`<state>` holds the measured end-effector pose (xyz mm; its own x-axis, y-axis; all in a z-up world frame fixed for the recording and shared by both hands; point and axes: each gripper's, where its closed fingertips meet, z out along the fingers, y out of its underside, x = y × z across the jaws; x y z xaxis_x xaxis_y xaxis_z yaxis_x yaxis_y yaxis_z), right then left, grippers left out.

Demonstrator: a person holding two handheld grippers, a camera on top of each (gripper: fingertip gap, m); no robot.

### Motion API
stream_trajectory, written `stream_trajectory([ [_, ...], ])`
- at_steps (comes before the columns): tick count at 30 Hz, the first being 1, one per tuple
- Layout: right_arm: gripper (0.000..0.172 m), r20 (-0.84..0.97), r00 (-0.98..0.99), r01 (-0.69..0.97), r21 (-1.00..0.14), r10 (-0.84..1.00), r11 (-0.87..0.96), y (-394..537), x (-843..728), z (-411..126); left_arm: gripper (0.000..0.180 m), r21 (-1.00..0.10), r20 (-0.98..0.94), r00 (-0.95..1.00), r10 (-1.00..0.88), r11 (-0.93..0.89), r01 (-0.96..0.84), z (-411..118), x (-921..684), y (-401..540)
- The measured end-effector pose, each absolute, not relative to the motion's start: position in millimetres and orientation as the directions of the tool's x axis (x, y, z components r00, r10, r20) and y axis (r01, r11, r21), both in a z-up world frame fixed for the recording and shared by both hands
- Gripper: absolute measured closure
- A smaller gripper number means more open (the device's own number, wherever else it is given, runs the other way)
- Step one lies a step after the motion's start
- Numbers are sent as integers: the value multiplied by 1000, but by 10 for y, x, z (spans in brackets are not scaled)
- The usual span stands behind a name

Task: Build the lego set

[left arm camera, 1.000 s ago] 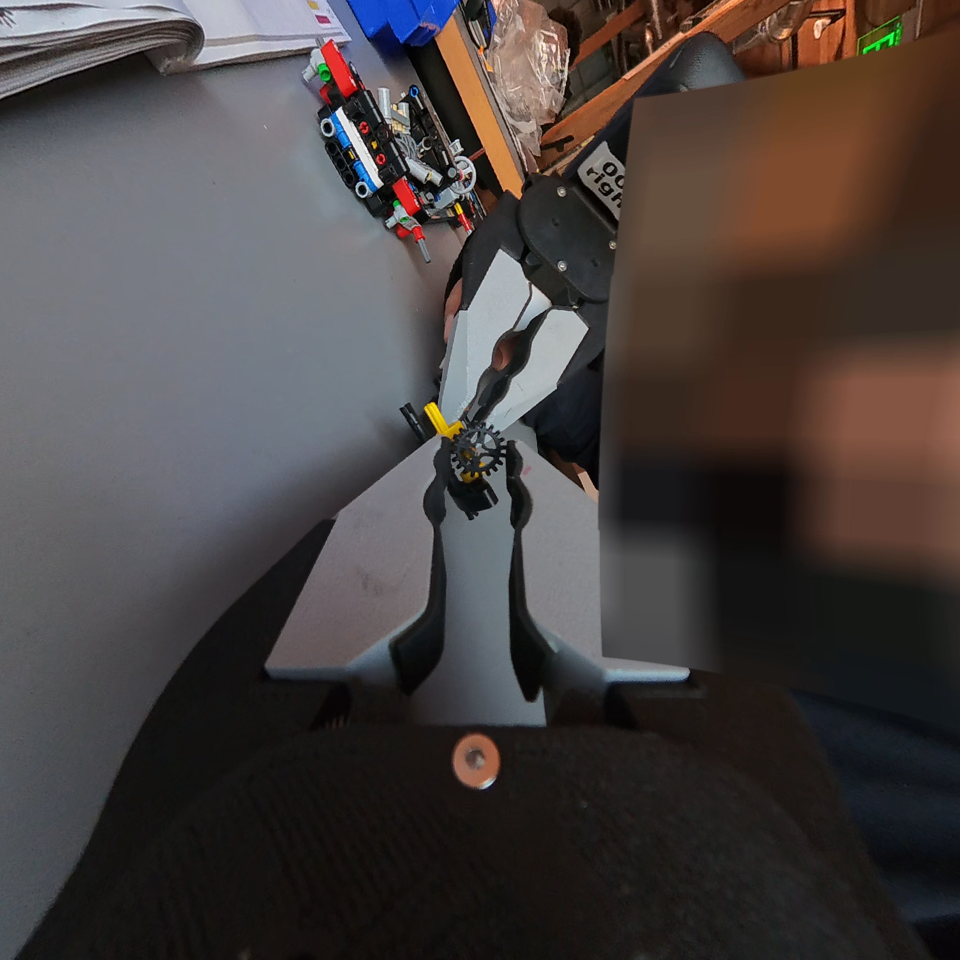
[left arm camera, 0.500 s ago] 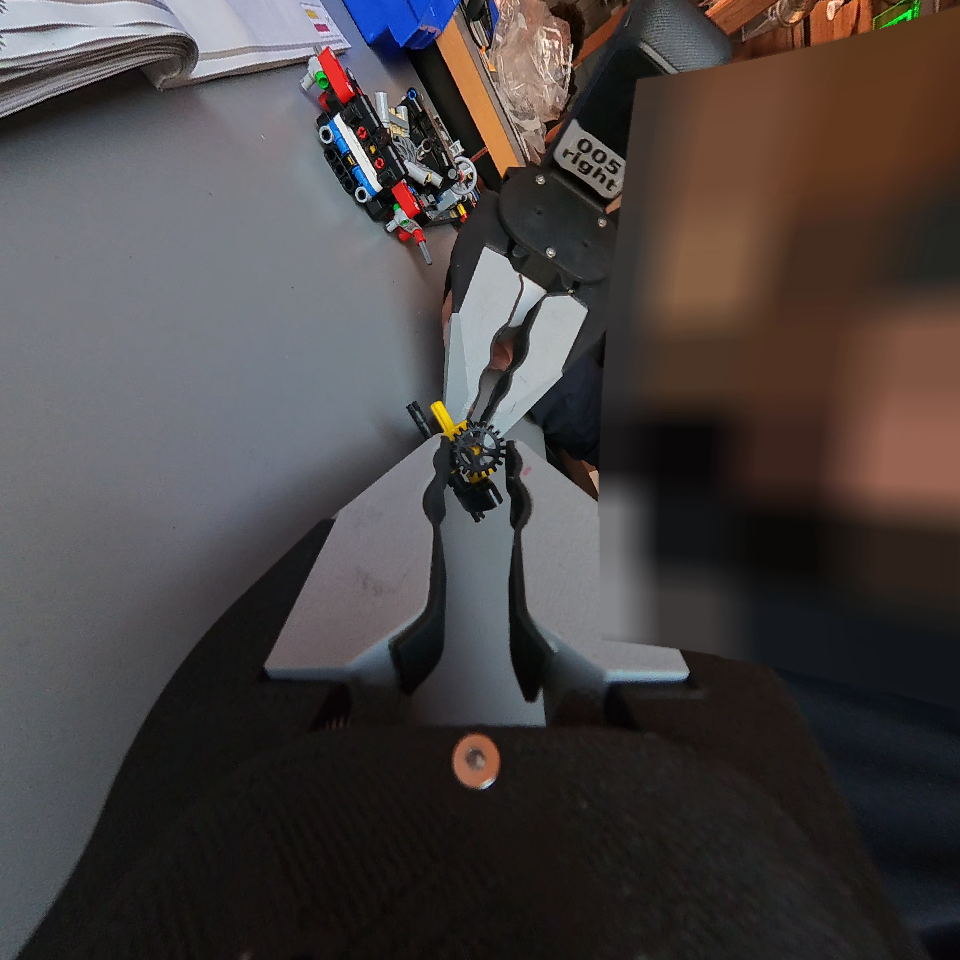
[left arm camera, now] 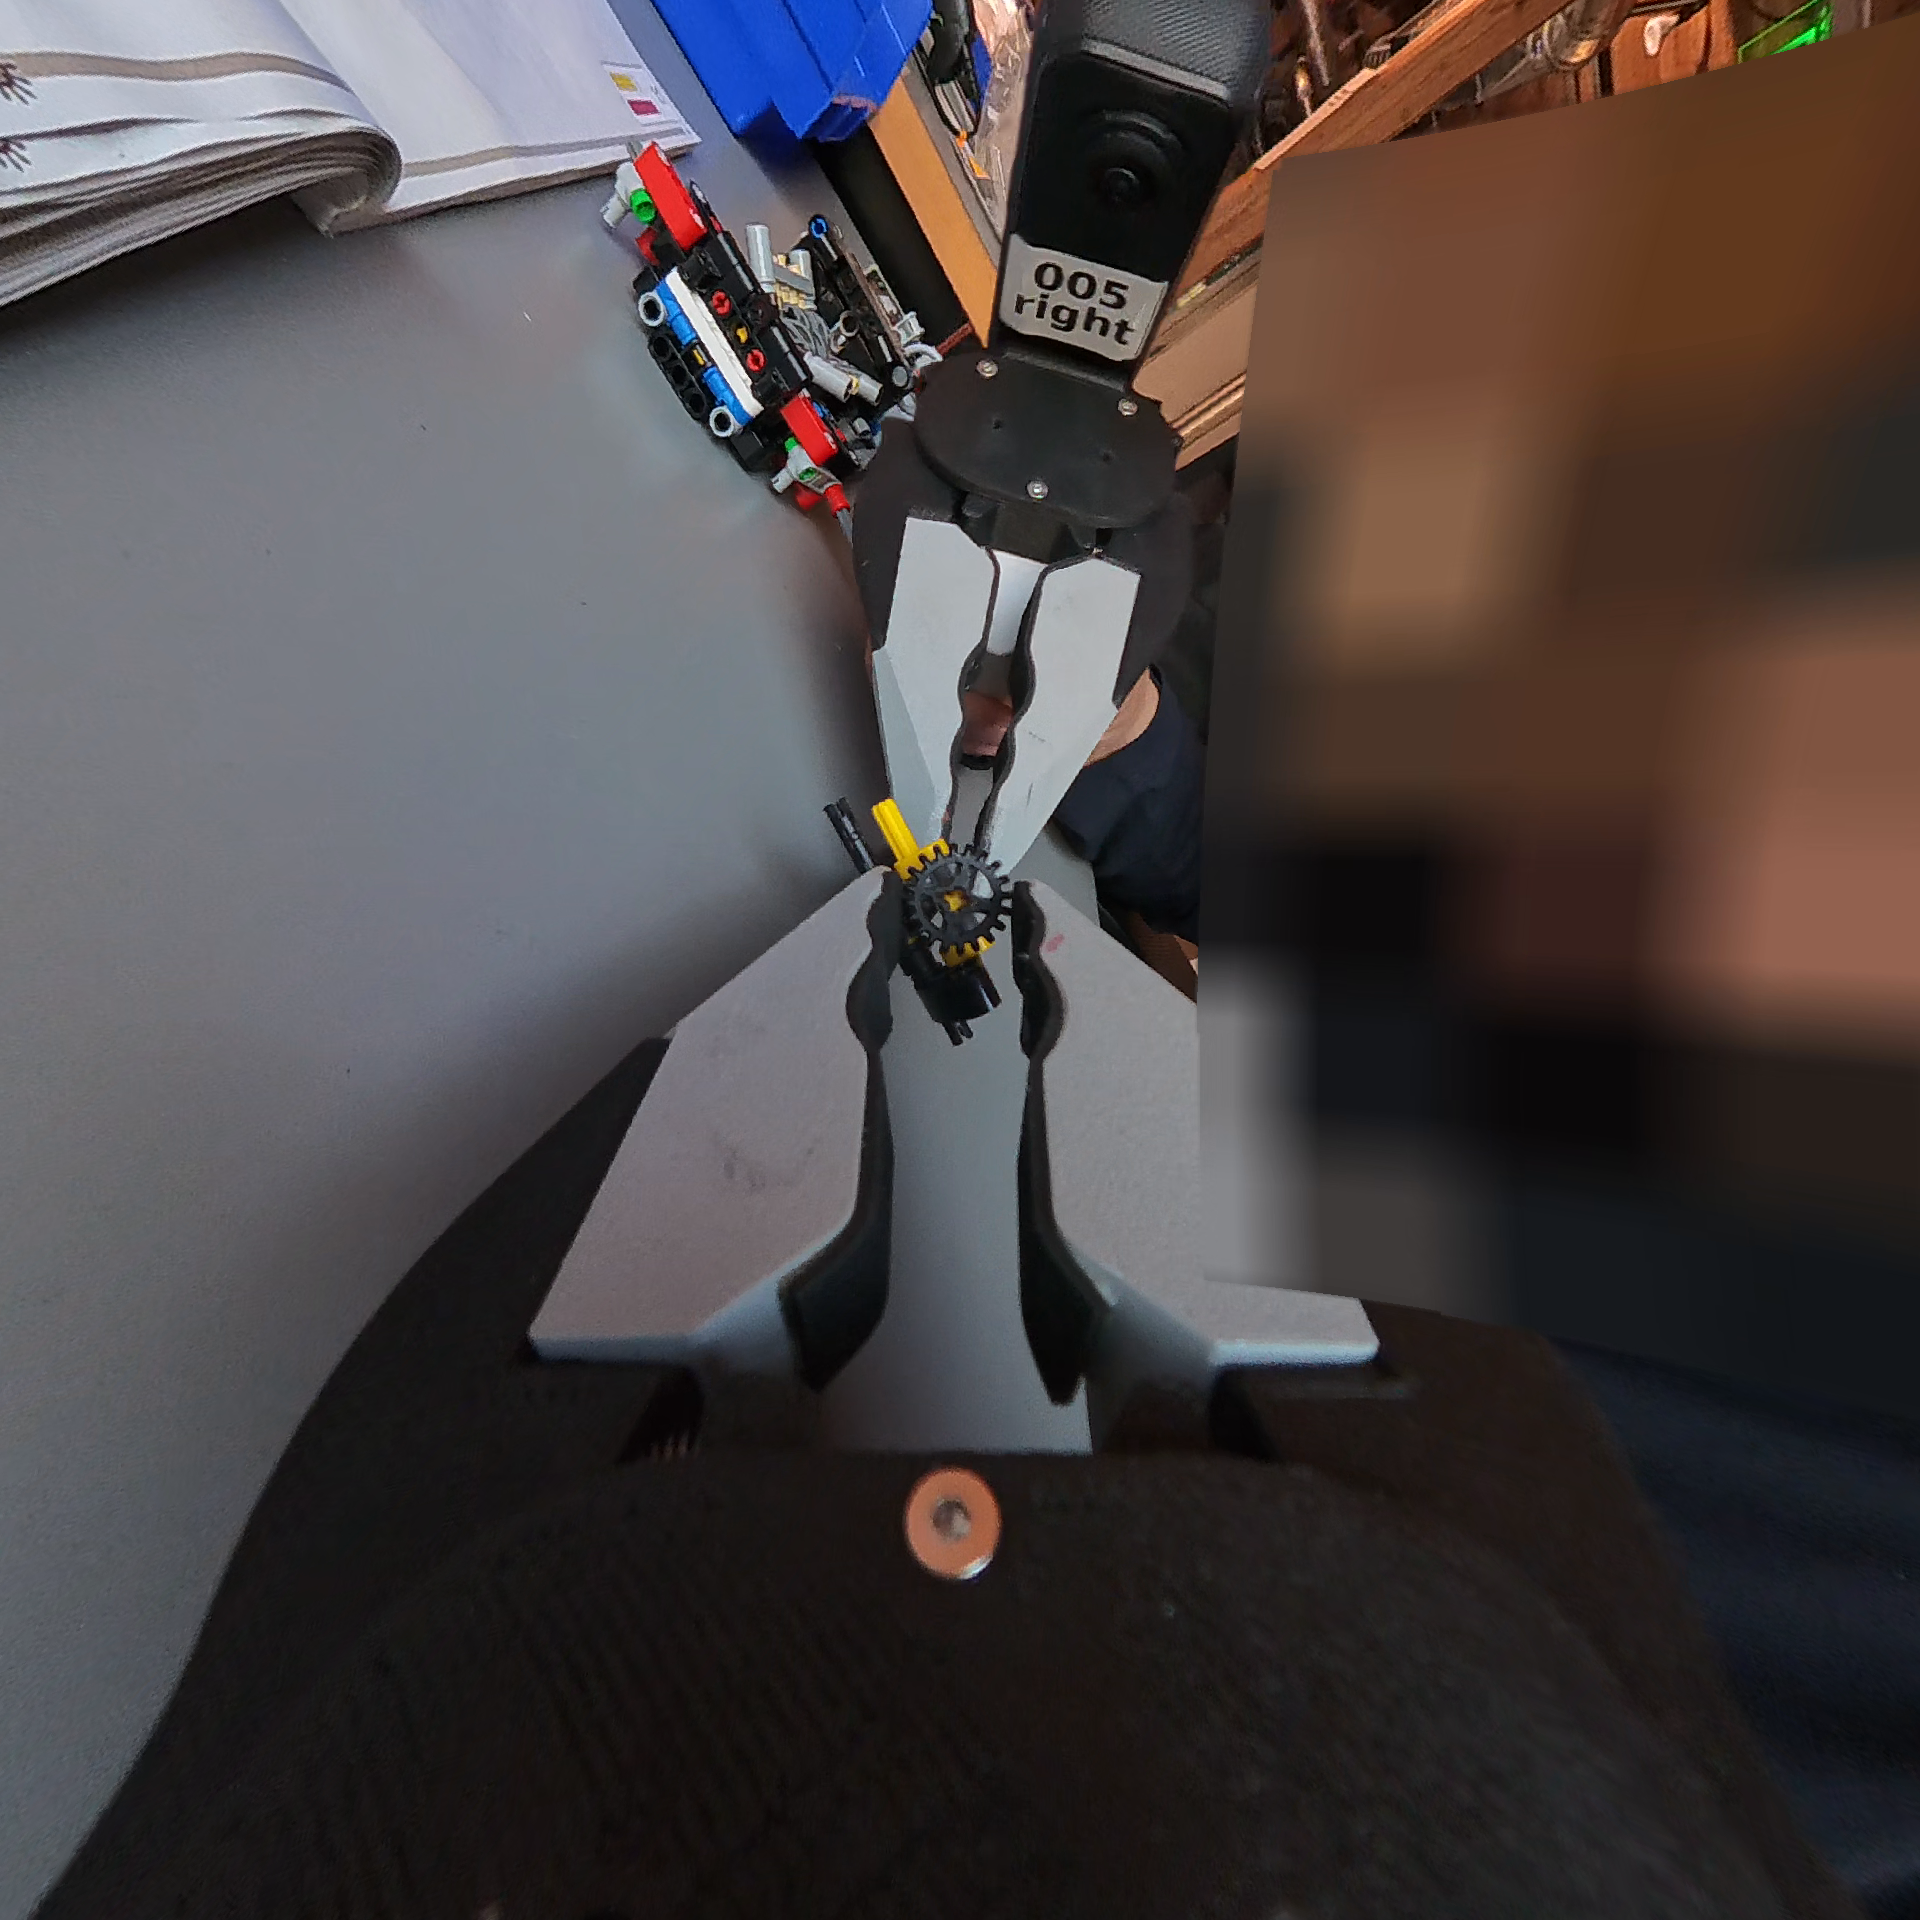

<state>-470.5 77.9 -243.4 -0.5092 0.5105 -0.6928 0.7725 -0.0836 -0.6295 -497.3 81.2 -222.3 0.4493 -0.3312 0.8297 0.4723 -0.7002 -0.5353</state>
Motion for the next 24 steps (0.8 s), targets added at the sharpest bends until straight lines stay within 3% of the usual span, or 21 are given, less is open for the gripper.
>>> stream_trajectory([
  [24,169,-747,-477,803,-584,463,-115,751,-4667,-2431,162,-593,781,518,-348,-674,441,-2230,-4948,823],
])
